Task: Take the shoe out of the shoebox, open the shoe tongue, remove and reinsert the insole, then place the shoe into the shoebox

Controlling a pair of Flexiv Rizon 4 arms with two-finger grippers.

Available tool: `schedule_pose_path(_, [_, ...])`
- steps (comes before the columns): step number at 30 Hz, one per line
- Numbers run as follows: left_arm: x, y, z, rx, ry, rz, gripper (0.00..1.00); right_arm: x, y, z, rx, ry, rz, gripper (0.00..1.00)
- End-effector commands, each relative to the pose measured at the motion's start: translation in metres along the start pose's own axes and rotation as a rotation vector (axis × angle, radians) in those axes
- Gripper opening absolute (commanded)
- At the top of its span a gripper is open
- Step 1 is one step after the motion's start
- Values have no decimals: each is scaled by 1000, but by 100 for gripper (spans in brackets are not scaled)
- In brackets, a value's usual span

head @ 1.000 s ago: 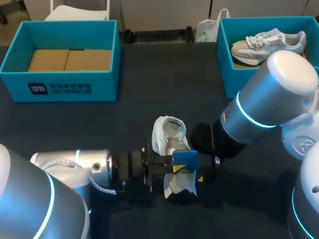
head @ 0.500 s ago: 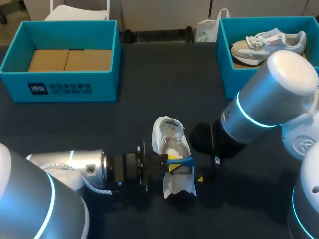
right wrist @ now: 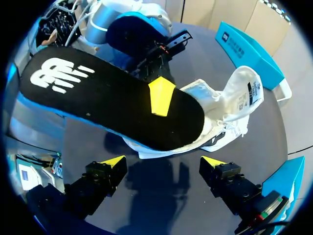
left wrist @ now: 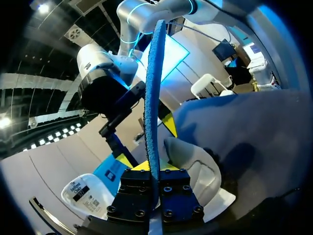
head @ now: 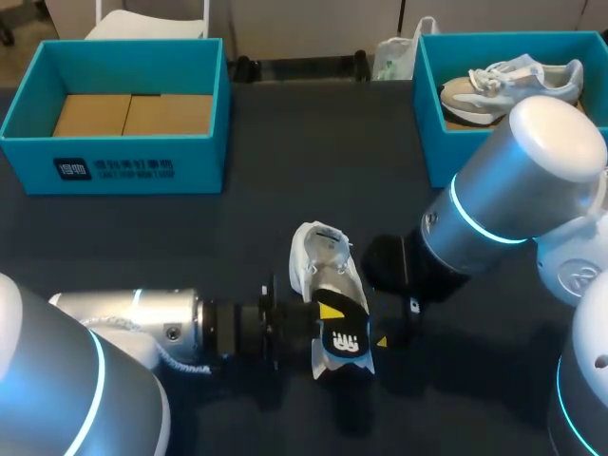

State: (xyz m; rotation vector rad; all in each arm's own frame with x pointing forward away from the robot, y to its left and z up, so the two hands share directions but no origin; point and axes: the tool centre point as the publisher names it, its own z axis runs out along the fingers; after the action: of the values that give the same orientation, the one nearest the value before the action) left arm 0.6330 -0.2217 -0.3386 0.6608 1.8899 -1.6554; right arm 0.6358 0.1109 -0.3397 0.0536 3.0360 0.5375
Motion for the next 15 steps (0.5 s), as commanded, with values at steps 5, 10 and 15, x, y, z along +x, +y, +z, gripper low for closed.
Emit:
schedule_pose_path(5, [-7, 13, 12, -100, 6, 5, 0, 1, -1, 0, -2, -2, -1, 100])
schedule_pose_path(10, [-5, 24, 13, -154, 33, -9, 0, 1, -1, 0, -2, -2, -1, 100])
schedule_pose_path(15, [3, 28, 7, -187, 59, -16, 0, 1, -1, 0, -2, -2, -1, 100])
